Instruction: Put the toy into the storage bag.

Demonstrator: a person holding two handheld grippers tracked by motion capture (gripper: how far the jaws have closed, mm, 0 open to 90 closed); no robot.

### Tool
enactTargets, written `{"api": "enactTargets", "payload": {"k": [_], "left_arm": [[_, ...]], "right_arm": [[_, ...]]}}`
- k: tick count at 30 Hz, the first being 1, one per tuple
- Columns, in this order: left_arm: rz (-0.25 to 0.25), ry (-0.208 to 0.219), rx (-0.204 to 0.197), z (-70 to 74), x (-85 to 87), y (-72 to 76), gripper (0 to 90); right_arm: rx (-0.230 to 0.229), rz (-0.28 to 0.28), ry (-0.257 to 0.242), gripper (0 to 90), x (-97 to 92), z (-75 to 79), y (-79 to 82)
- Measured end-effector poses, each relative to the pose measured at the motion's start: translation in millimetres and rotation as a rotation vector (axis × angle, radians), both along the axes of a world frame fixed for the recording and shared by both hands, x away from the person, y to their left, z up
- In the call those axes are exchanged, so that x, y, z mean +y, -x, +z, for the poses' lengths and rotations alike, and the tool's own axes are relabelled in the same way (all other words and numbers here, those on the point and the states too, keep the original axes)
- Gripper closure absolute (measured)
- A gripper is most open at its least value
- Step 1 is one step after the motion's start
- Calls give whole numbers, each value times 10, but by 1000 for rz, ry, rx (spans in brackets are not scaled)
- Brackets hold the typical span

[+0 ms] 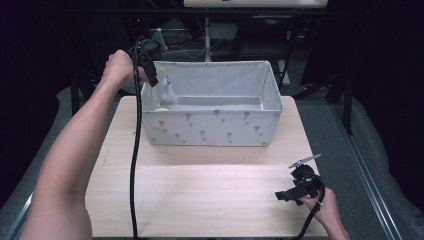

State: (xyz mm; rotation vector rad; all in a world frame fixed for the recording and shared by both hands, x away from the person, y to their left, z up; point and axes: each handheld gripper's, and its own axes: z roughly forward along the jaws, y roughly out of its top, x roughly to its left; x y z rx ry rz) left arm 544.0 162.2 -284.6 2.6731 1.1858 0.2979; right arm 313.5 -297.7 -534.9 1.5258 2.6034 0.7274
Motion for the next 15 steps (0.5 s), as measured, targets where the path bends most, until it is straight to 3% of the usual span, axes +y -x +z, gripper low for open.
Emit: {"api": "enactTargets", "payload": {"k": [15], "left_arm": [[17,-14,34,-194,81,10,886]], "right_arm": [[1,0,-2,46,-1,0,0]]}}
